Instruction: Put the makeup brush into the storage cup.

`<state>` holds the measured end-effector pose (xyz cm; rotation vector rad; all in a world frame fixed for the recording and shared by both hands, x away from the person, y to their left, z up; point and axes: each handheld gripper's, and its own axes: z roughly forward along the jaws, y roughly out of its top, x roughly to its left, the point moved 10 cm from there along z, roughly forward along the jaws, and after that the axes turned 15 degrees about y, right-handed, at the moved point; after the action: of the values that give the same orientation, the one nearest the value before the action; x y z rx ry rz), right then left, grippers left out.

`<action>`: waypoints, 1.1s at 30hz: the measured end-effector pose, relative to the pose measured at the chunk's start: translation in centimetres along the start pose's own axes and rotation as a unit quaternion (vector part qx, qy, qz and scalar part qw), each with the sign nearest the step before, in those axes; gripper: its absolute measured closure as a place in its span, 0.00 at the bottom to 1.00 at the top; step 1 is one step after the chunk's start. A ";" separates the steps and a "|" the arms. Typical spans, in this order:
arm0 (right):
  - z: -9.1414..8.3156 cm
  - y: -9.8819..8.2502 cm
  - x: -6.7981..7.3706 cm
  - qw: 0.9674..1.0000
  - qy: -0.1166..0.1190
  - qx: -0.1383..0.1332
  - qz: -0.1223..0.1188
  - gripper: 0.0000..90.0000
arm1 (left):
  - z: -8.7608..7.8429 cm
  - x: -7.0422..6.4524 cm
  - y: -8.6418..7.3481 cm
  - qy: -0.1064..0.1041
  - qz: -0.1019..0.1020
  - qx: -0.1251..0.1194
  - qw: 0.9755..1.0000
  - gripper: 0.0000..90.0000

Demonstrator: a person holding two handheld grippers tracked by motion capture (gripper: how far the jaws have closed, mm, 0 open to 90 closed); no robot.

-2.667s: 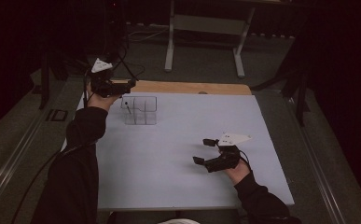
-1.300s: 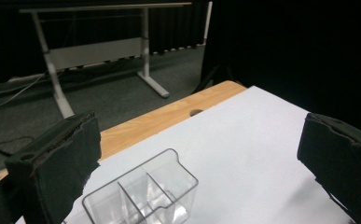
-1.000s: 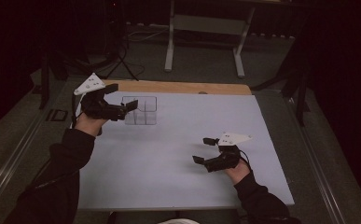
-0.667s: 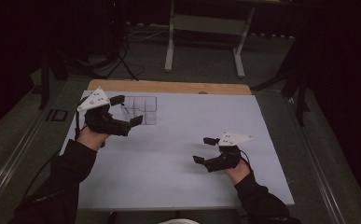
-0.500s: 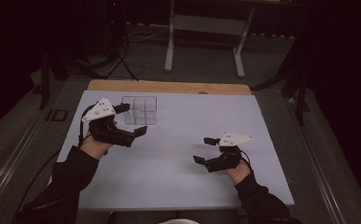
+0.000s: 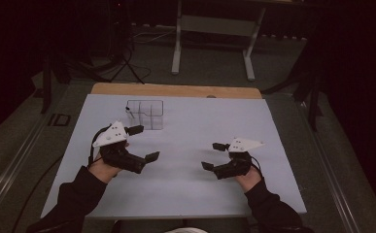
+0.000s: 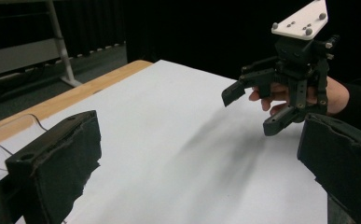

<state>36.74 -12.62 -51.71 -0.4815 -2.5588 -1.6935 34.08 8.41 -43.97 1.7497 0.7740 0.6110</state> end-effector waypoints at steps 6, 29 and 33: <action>0.0 0.0 0.0 1.000 0.001 0.001 0.000 0.16 | 0.2 -0.1 -1.7 0.001 -0.009 0.008 1.000 0.00; 0.0 -0.2 0.0 1.000 0.001 0.002 -0.001 0.16 | 1.4 0.0 -8.5 0.016 -0.016 0.048 0.999 0.00; 0.0 -0.3 -0.1 1.000 0.000 0.002 -0.002 0.16 | 1.5 0.0 -9.4 0.019 -0.018 0.052 0.998 0.00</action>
<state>36.72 -12.77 -52.00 -0.4765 -2.5638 -1.6883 33.31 9.44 -53.37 1.8187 0.8750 0.5892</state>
